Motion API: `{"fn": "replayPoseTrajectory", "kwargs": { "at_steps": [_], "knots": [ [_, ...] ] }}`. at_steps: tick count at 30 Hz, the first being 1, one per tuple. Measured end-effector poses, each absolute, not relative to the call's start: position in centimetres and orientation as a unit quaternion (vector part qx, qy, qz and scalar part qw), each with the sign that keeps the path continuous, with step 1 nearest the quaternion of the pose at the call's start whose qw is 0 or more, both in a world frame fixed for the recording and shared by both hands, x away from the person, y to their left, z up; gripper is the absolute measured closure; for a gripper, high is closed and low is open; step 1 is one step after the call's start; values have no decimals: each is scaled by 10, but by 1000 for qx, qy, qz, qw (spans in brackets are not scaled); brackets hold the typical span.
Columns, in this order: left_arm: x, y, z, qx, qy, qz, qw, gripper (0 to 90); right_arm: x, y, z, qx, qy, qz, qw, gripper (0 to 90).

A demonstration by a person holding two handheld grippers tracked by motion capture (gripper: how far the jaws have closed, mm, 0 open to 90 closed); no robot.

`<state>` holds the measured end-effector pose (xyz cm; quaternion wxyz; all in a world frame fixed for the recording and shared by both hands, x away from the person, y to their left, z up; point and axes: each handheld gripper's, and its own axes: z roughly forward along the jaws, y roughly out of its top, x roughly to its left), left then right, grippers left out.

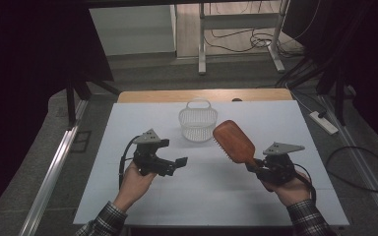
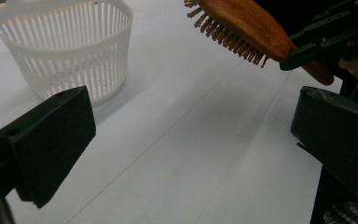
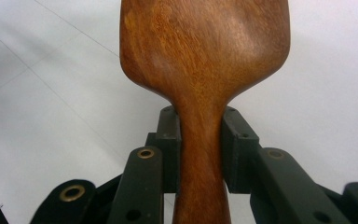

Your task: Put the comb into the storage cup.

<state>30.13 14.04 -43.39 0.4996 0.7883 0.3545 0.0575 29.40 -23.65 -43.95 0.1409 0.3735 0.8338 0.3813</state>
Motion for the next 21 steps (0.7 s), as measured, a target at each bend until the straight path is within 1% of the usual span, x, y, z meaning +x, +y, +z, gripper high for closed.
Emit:
{"fn": "replayPoseTrajectory", "kwargs": {
  "at_steps": [9, 21],
  "knots": [
    [312, 129, -433, 785, 361, 55, 501, 0, 292, -232, -438, 366, 833, 391, 139, 718],
    [317, 125, -438, 783, 354, 28, 511, 0, 287, -223, -439, 353, 834, 403, 135, 718]
  ]
}}
